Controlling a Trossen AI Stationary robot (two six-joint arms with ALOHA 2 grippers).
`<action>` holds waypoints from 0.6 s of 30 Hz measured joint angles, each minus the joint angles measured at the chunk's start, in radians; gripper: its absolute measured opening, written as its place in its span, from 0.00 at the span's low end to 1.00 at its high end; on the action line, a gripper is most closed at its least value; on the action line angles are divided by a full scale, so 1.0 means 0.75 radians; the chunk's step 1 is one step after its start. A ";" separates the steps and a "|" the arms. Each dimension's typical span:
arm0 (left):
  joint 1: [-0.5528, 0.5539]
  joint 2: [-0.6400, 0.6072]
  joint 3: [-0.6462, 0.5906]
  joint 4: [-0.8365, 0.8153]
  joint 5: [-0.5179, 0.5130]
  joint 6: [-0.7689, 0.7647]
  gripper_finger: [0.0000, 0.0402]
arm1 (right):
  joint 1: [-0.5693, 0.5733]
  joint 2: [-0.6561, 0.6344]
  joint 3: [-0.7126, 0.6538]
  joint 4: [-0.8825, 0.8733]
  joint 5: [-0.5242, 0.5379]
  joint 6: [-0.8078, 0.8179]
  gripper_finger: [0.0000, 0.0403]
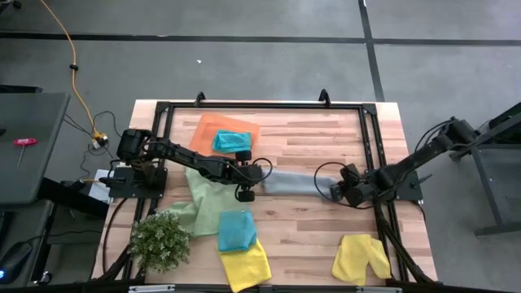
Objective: Fold microfiber towels
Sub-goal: Fold the gray microfiber cloth
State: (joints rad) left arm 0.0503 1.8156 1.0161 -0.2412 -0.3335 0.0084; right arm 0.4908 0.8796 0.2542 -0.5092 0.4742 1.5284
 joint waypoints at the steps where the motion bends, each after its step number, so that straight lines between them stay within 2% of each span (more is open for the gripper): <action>1: 0.000 0.000 0.000 0.003 -0.008 0.002 0.15 | 0.000 -0.009 0.050 -0.098 0.002 0.000 0.00; 5: -0.008 0.000 0.001 0.012 -0.048 0.004 0.19 | 0.000 -0.020 0.244 -0.457 -0.002 -0.003 0.00; 7: -0.013 0.000 0.001 0.017 -0.057 0.004 0.20 | 0.000 -0.020 0.320 -0.556 0.001 -0.003 0.00; 13: -0.016 0.000 0.002 0.110 -0.059 0.004 0.19 | -0.039 -0.009 0.468 -0.591 0.049 -0.092 0.00; 18: -0.016 0.000 0.002 0.152 -0.059 0.036 0.17 | -0.108 0.014 0.468 -0.584 0.069 -0.095 0.00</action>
State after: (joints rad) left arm 0.0383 1.8156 1.0172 -0.1274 -0.3779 0.0355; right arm 0.4097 0.8902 0.6050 -0.9469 0.5261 1.4570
